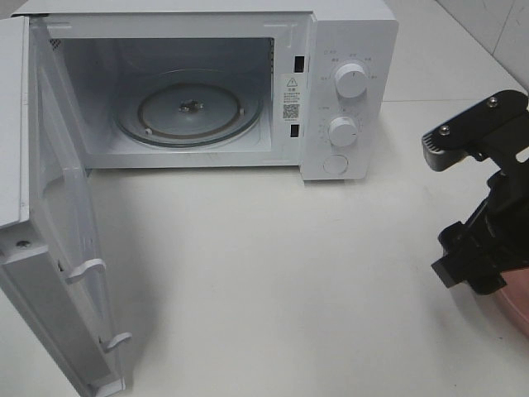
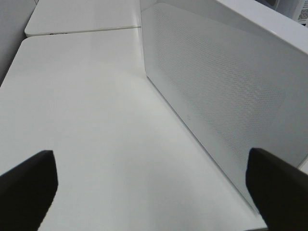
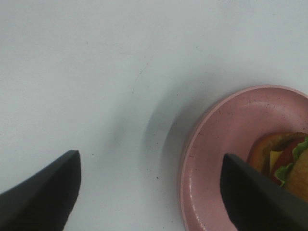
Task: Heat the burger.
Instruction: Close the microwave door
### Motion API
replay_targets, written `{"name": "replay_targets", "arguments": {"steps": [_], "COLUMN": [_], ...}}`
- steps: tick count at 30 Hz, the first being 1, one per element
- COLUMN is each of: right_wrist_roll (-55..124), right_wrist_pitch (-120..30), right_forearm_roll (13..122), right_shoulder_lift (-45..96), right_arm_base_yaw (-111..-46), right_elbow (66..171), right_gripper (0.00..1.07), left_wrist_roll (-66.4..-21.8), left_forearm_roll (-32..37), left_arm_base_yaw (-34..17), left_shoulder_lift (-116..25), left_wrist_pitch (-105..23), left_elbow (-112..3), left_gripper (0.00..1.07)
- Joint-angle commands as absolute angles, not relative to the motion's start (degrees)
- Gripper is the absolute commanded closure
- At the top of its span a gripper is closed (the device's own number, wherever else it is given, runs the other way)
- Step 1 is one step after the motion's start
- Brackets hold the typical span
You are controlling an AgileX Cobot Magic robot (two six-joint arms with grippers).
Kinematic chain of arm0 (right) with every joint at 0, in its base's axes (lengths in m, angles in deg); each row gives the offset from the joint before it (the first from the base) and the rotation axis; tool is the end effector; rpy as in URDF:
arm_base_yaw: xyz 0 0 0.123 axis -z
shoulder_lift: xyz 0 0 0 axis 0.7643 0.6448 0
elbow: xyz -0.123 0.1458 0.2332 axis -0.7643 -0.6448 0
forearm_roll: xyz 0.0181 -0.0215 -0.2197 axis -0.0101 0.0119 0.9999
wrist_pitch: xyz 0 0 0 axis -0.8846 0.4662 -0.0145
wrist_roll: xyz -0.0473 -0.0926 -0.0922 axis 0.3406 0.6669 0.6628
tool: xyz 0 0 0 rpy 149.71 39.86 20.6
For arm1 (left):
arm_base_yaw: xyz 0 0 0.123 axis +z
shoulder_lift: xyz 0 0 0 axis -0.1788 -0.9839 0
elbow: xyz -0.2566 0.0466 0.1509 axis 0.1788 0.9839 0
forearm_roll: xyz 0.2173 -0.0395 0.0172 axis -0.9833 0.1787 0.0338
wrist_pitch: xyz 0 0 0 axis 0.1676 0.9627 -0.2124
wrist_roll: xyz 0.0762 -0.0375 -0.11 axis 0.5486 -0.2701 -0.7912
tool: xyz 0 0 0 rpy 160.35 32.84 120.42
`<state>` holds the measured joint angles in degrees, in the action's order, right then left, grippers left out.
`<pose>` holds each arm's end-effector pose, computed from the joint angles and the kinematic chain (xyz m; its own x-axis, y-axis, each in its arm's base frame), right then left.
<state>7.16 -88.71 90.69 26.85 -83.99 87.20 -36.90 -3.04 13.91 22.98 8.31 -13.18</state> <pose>0.1788 0.0790 0.2091 -0.8008 -0.4371 -0.4094 -0.3911 0.8994 -0.1952 -0.0058 -0.0198 0.2443 -0.4255 0.0830 -0.9011 0.1108 0.9931 0.0392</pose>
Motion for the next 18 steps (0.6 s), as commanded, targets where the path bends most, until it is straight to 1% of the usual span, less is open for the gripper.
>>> {"name": "replay_targets", "arguments": {"steps": [1, 6, 18], "right_wrist_roll": [10.1, 11.6, 12.2], "right_wrist_pitch": [-91.2, -94.0, -101.3], "right_forearm_roll": [89.0, 86.9, 86.9], "right_shoulder_lift": [23.7, 18.1, 7.3], "right_arm_base_yaw": [-83.7, -83.7, -83.7], "right_elbow": [87.4, 87.4, 87.4], "right_gripper": [0.3, 0.31, 0.31], "left_wrist_roll": [-37.0, -37.0, -37.0], "left_forearm_roll": [-2.7, -2.7, -2.7], "left_arm_base_yaw": [14.3, 14.3, 14.3], "left_shoulder_lift": [24.0, 24.0, 24.0], "left_wrist_pitch": [7.7, 7.7, 7.7], "left_elbow": [-13.1, -13.1, -13.1], "left_gripper": [0.07, 0.07, 0.07]}}
